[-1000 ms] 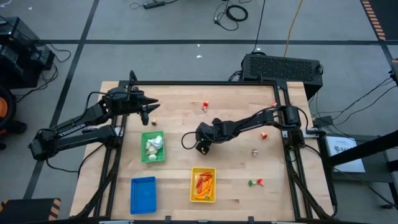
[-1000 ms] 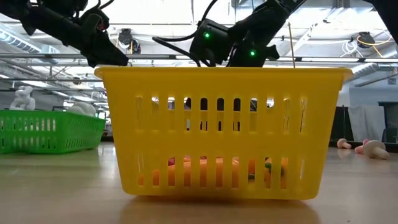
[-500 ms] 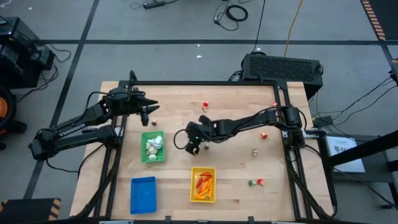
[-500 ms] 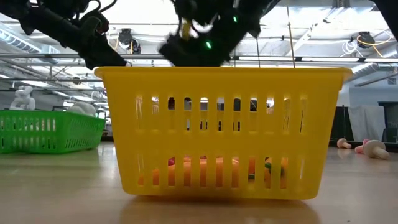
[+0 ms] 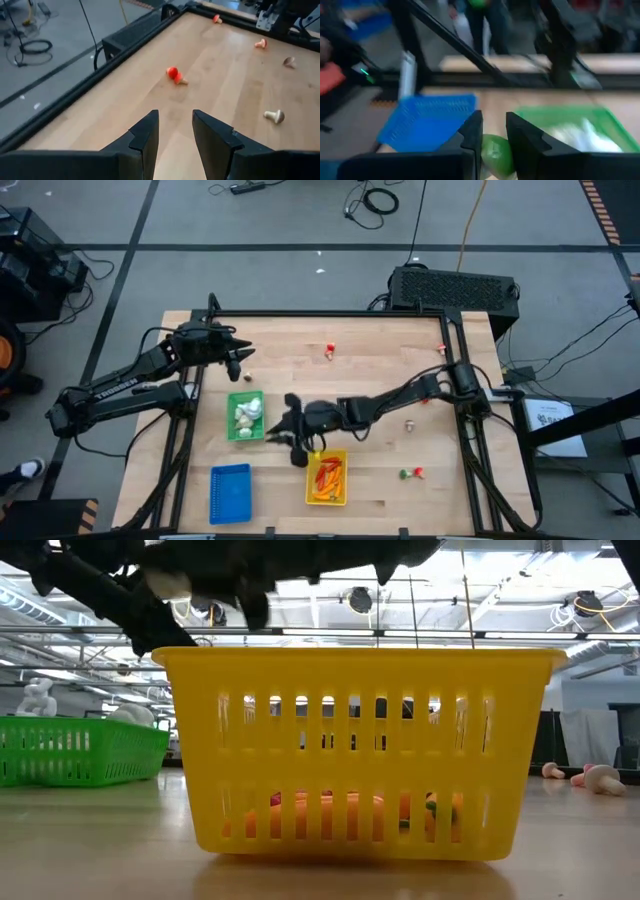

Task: Sort produce into baskets
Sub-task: Put the green mushroom into the blue basket

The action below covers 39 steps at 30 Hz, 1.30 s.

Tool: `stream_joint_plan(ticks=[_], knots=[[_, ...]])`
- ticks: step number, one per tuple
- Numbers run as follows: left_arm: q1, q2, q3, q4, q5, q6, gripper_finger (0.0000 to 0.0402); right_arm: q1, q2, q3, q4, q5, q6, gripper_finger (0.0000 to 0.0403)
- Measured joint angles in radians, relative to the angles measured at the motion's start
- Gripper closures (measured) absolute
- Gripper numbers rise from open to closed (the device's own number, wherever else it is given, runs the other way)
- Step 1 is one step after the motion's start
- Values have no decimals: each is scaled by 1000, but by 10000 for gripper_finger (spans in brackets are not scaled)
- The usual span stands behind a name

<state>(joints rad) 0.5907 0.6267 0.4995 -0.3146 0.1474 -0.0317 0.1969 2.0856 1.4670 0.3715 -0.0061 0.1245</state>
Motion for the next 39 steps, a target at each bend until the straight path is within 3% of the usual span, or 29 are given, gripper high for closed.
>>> stream_joint_plan(ticks=[6,16,24,39], knots=[[0,1,0,-33,-68,-62,276,58,138,27,320,1,-14,337],[0,1,0,-41,-114,-119,276,95,395,469,24,0,-18,337],[1,1,0,-43,-205,-115,276,101,585,752,-26,-76,-16,337],[0,1,0,-93,-205,-118,276,102,633,803,-59,-79,4,337]])
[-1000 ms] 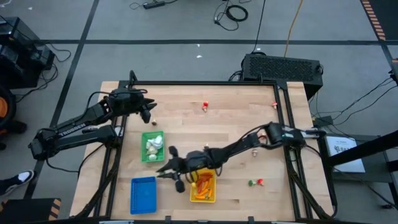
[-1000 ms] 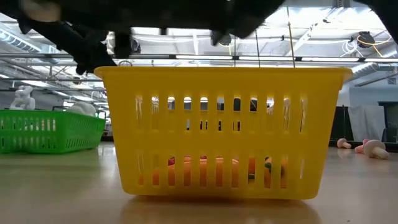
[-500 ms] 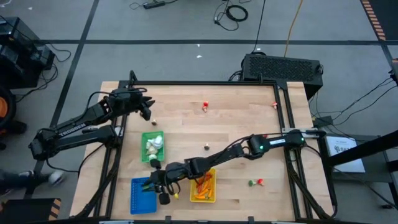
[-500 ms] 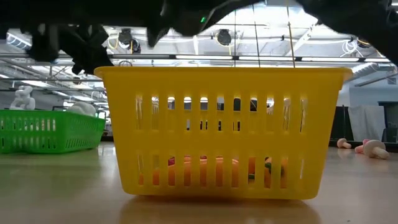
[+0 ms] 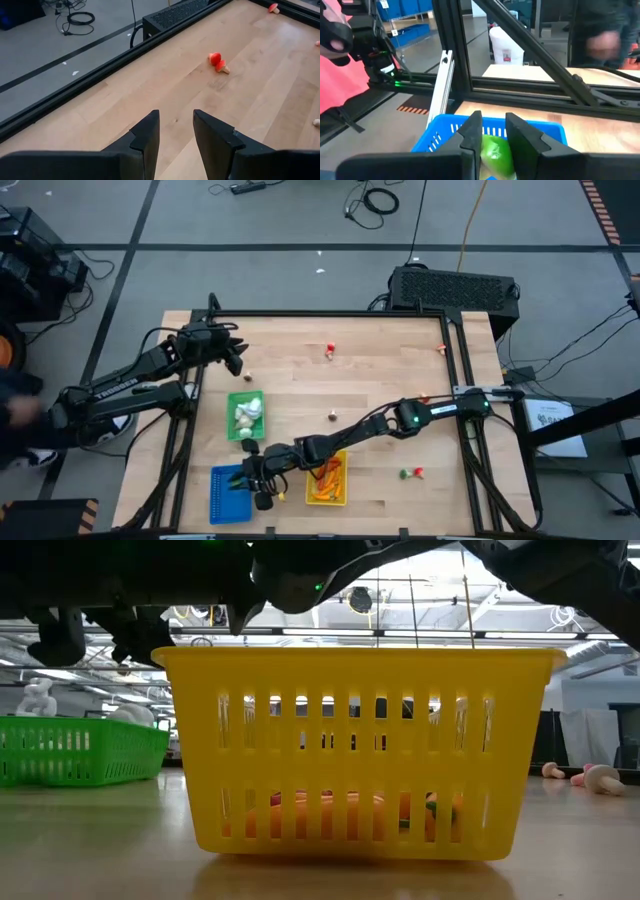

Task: Sort produce into baskets
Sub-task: Put the green mushroom into the blue basket

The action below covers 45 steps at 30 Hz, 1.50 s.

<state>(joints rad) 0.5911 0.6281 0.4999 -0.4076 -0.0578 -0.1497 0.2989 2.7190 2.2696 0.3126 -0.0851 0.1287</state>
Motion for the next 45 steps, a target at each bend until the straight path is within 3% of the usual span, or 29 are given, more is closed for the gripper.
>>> stream_joint_plan(ticks=[23,28,37,45], knots=[[0,0,0,0,0,0,276,-9,-7,-1,-50,0,-42,264],[0,0,0,-21,0,-1,276,-33,-89,-2,-235,1,-111,262],[23,27,1,-170,1,-149,276,-150,-337,0,-863,8,-299,262],[103,285,121,-266,-3,-72,276,-289,-498,-40,-1161,8,-352,261]])
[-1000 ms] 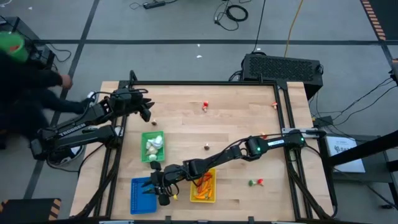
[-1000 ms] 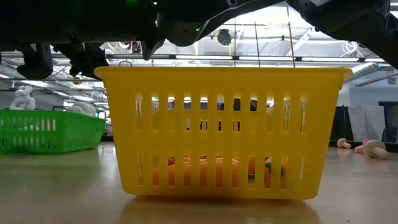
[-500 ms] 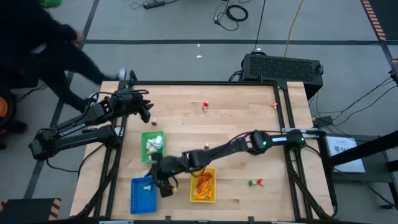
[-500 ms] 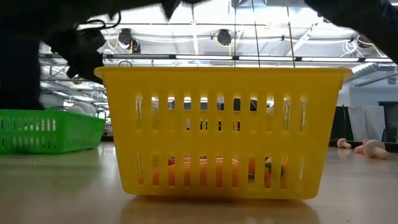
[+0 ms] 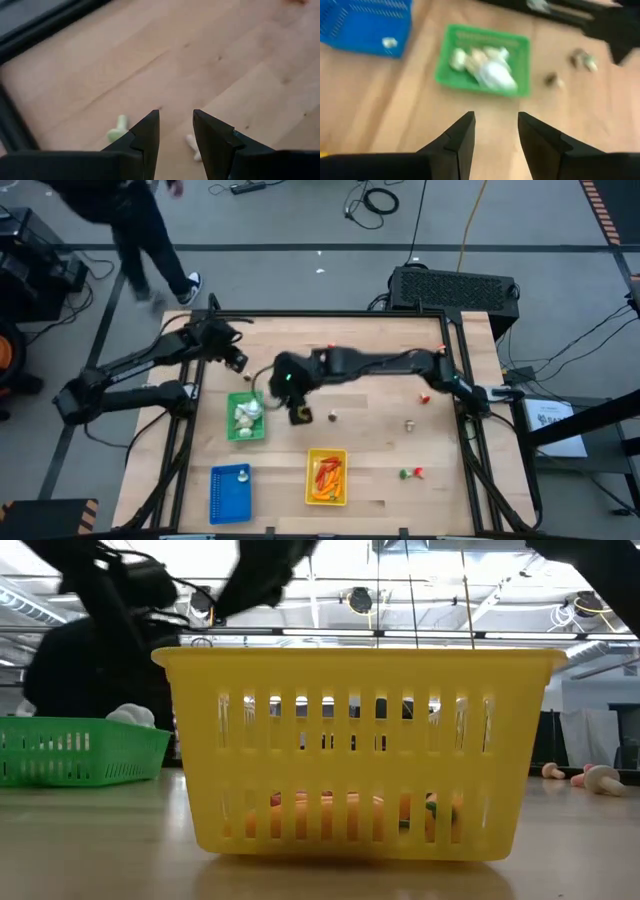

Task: Sort produce into baskets
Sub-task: Put the green mushroom into the blue basket

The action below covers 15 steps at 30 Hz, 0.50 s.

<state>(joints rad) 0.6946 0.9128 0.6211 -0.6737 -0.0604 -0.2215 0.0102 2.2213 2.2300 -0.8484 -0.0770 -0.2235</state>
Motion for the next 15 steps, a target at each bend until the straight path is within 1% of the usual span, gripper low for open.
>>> stream_joint_plan(ticks=[2,4,5,8,10,12,15], knots=[[21,86,50,-23,21,35,276,-23,-63,-82,-12,3,-13,261],[36,162,101,-68,0,74,276,-45,-152,-220,11,3,-12,261],[41,197,128,-90,-26,97,276,-55,-207,-305,63,4,-2,261],[49,288,196,-198,-112,164,276,-87,-414,-612,281,36,49,261],[52,328,223,-239,-141,186,276,-99,-550,-814,461,70,91,261],[51,351,239,-267,-151,206,276,-100,-668,-999,642,80,132,261],[51,364,244,-266,-140,210,276,-89,-809,-1218,888,72,183,261]])
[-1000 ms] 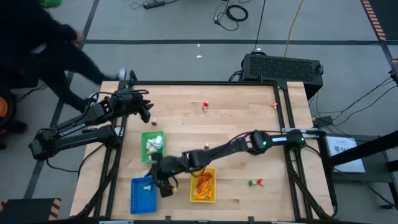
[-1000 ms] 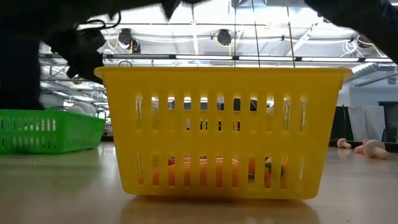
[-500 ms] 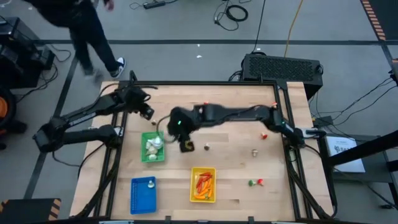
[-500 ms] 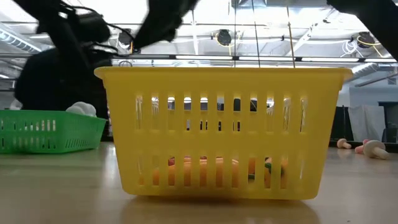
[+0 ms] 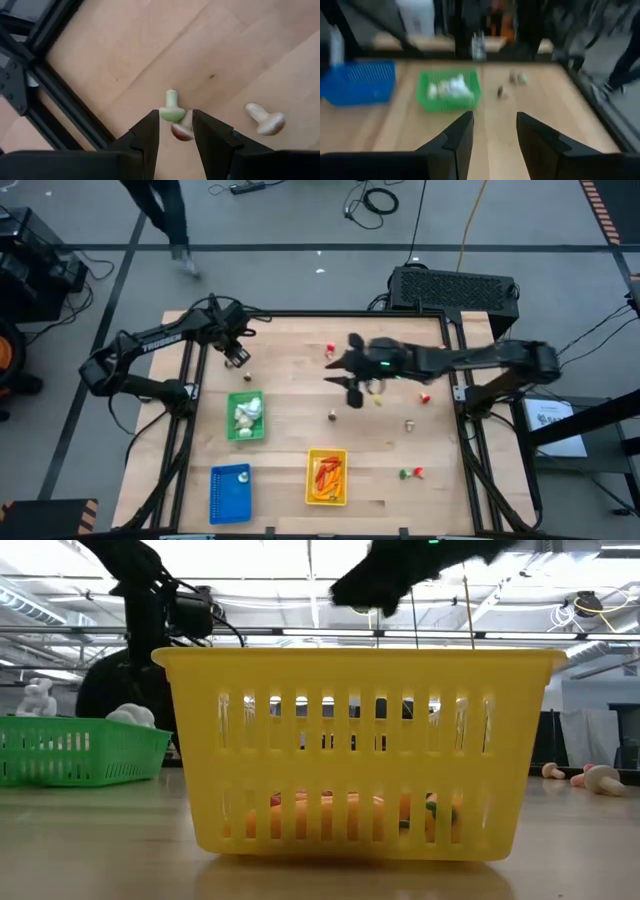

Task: Sort produce into baskets
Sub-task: Put the green mushroom into the blue basket

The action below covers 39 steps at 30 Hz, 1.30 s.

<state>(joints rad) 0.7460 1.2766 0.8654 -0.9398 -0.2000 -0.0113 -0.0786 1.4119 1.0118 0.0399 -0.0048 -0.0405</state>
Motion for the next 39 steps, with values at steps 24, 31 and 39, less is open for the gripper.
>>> stream_joint_plan(ticks=[24,31,39], knots=[[80,65,0,-38,46,-89,205,100,-215,-295,299,0,21,261],[90,104,-8,1,92,-86,168,100,-215,-295,300,0,26,261],[147,238,-9,44,137,-78,167,100,-215,-295,298,0,36,261]])
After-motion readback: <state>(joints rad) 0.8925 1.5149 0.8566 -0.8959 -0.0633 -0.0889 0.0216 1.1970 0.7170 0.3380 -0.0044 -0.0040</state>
